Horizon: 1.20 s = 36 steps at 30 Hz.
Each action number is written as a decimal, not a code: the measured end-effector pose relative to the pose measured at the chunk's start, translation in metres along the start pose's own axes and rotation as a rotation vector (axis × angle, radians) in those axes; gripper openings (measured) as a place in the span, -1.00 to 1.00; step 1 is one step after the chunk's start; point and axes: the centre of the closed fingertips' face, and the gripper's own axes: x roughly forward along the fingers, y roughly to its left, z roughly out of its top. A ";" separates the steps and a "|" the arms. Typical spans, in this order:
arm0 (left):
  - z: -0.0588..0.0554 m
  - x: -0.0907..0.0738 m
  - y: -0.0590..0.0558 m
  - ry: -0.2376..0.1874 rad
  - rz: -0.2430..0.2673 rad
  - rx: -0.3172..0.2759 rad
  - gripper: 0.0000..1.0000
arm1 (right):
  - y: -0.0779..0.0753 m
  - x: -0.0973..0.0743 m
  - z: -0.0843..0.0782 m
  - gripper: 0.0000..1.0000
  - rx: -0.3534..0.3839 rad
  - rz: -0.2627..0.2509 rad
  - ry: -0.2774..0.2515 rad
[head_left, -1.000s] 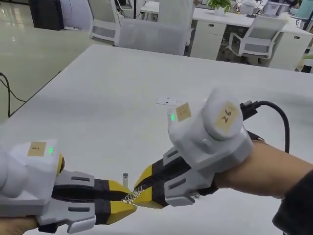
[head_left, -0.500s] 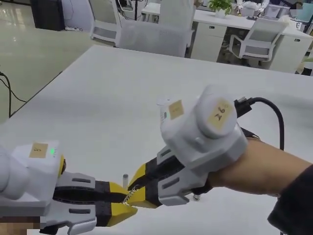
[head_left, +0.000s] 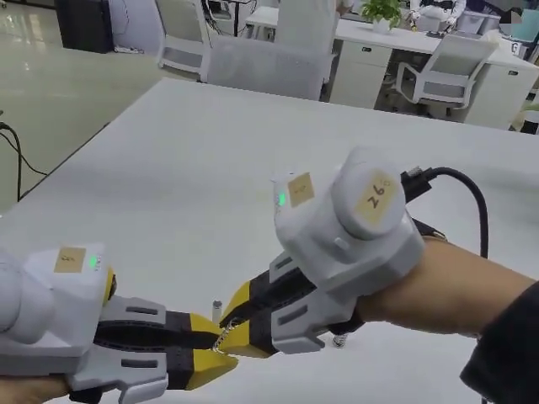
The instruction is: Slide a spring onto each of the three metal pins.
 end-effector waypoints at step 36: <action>-0.002 -0.004 0.006 -0.002 0.034 -0.013 -0.89 | -0.005 0.002 -0.010 -0.85 -0.007 -0.004 0.056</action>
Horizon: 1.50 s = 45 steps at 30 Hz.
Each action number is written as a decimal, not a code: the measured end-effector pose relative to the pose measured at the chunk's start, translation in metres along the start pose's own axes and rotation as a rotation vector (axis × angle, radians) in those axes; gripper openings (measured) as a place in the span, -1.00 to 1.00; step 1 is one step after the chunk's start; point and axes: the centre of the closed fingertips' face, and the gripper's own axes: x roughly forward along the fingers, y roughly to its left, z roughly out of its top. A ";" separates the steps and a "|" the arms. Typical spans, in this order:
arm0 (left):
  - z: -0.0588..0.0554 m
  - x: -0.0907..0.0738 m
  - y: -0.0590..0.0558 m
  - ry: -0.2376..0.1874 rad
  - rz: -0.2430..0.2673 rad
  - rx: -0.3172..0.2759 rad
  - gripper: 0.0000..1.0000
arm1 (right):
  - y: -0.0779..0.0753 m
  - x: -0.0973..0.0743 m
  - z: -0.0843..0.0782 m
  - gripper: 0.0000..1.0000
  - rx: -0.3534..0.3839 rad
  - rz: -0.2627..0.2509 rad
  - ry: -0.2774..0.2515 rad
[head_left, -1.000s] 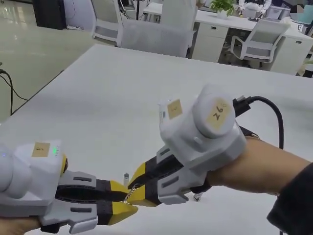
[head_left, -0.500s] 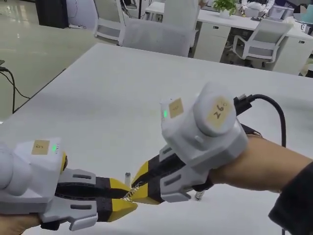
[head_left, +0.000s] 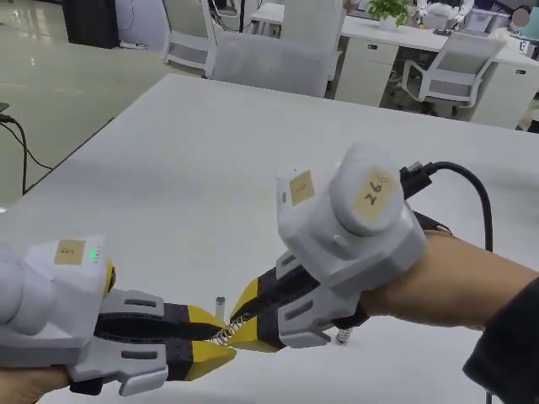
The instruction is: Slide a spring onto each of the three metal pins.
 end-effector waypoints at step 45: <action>-0.011 -0.038 0.017 0.002 0.200 -0.064 -0.35 | -0.011 0.002 -0.026 -0.85 -0.034 -0.001 0.118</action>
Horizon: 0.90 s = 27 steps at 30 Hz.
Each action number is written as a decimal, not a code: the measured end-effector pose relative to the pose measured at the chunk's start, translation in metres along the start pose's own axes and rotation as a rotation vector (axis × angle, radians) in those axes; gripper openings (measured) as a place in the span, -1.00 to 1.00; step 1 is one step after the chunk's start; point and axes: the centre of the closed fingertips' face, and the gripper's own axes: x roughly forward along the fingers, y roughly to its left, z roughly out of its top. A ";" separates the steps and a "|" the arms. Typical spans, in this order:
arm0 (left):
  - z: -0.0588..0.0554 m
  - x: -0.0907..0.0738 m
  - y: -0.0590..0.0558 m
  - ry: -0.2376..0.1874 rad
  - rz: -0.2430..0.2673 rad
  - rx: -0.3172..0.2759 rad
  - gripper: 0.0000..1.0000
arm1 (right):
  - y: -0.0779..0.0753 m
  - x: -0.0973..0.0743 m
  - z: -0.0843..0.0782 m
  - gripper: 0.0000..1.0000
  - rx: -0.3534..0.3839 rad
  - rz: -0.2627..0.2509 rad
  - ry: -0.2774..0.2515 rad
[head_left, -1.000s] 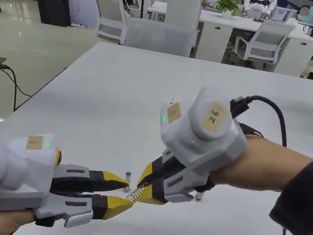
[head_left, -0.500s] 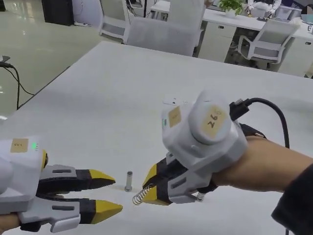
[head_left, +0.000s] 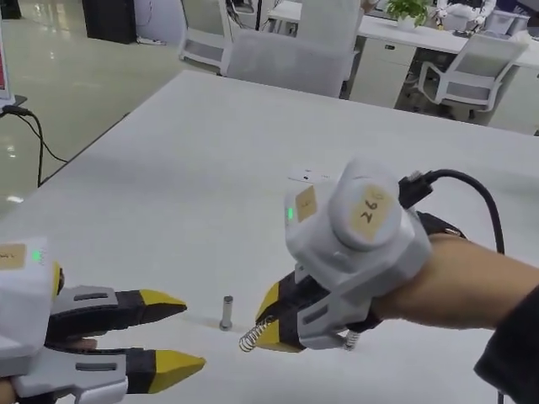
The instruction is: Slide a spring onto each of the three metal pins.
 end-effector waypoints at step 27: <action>-0.009 0.004 0.000 0.034 0.017 0.043 -0.35 | -0.048 0.011 -0.001 -0.84 -0.041 -0.032 0.102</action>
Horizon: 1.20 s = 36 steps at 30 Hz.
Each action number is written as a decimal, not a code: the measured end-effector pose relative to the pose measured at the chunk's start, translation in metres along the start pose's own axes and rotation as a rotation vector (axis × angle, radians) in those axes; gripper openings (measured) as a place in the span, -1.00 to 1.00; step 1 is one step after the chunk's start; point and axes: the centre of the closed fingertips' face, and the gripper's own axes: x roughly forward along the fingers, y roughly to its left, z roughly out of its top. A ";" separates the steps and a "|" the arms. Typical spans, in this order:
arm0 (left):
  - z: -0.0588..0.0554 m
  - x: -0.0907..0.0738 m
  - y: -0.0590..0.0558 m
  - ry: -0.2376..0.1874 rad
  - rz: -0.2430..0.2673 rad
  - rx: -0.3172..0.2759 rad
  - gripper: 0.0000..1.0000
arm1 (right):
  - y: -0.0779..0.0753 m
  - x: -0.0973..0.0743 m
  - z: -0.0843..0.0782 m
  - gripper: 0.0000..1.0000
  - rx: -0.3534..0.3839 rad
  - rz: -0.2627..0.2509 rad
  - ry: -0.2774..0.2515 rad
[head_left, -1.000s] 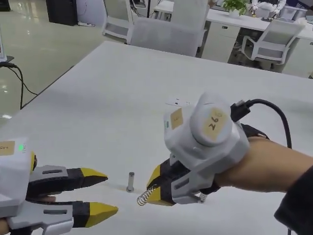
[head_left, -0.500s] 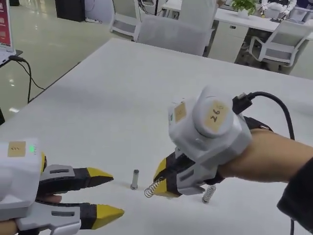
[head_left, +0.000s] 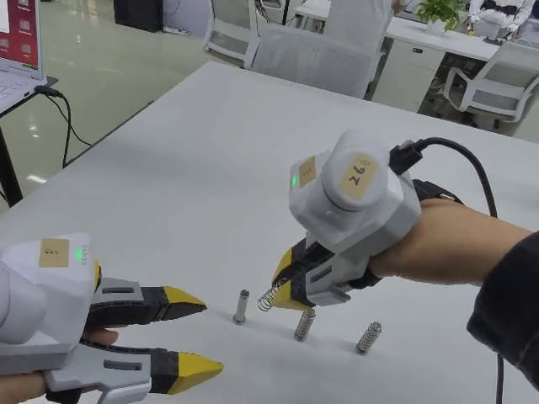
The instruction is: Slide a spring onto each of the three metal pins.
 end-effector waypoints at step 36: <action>-0.004 -0.002 0.006 0.019 0.024 0.016 -0.34 | -0.032 0.040 0.000 -0.84 -0.060 0.030 0.106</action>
